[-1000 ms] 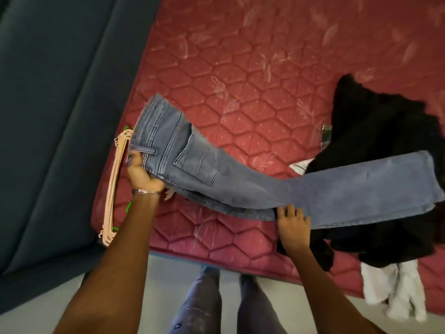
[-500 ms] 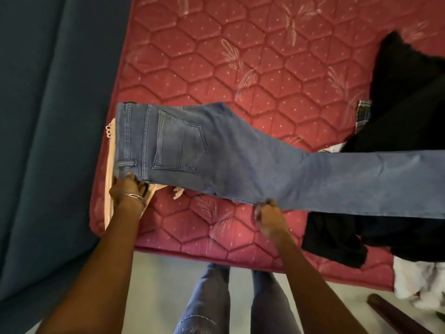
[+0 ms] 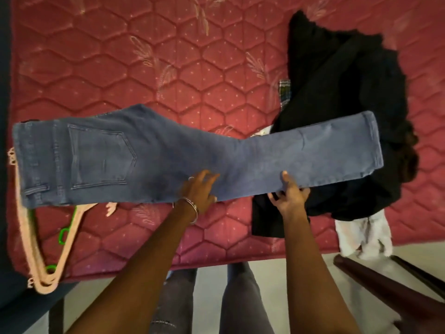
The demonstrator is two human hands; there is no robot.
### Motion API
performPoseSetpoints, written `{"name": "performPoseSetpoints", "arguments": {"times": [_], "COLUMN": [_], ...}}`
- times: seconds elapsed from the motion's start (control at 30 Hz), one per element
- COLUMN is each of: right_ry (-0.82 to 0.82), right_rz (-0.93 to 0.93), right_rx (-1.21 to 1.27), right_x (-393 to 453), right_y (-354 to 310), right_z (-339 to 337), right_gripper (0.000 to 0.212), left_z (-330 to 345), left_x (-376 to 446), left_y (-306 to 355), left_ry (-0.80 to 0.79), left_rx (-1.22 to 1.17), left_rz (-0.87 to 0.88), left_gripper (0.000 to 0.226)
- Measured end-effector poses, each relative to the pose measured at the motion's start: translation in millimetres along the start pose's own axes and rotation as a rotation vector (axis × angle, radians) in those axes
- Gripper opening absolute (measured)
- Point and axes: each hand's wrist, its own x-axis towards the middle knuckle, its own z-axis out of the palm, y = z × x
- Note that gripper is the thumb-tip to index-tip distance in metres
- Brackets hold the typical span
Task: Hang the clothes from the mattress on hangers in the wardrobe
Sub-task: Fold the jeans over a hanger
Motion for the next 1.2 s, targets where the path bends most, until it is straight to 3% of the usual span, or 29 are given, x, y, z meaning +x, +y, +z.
{"name": "performPoseSetpoints", "arguments": {"times": [0.07,0.17,0.27,0.37,0.47,0.57,0.7,0.77,0.83,0.93,1.03,1.13,1.2], "right_ry": [-0.063,-0.100,-0.004,-0.006,-0.040,-0.061,-0.053,-0.045,-0.059,-0.106,-0.209,-0.303,-0.306], "right_rz": [0.052,0.056,-0.057,-0.106,-0.137,-0.386,-0.699,-0.815,-0.864,-0.873,-0.907,-0.973,-1.057], "right_rx": [-0.144,-0.346,-0.420,-0.130,0.106,0.117,0.175,0.221,0.167,0.028,-0.013,-0.065,-0.166], "right_x": [4.8,7.7,14.1,22.9,30.0,25.8,12.7,17.0,26.7,30.4,19.9,-6.6,-33.3], "right_y": [-19.9,-54.9,-89.2,-115.9,-123.4,-129.1,-149.4,-165.8,-180.6,-188.3,-181.8,-159.2,-130.4], "right_z": [-5.6,-14.8,-26.4,-28.8,-29.3,-38.9,-67.7,-80.6,-86.7,-81.7,-69.1,-47.6,-20.1], "right_gripper": [0.047,0.038,0.025,0.022,0.041,0.056,0.050,0.048,0.046,0.045,0.047,0.050,0.052], "left_z": [20.6,41.1,55.4,69.4,81.3,88.0,90.2,92.3,102.3,101.9,88.7,49.1,19.7], "left_x": [9.5,14.6,21.1,33.6,47.5,60.3,62.1,65.5,69.7,73.3,68.0,48.6,30.1], "left_y": [26.5,58.1,82.7,105.5,130.6,149.4,168.8,188.5,206.5,205.2,174.4,141.1,104.2], "left_ry": [-0.087,-0.103,-0.067,0.065,0.101,0.220,0.378,0.326,0.117,-0.072,0.051,0.123,0.237], "left_rx": [0.185,0.267,0.318,0.385,0.359,0.322,0.362,0.353,0.298,0.036,-0.490,-1.032,-1.189], "left_rz": [-0.010,-0.116,-0.237,-0.310,-0.365,-0.409,-0.296,-0.204,-0.132,-0.069,-0.094,-0.353,-0.474], "left_gripper": [0.089,0.111,0.120,0.112,0.104,0.089,0.083,0.081,0.082,0.091,0.071,0.050,0.040]}}
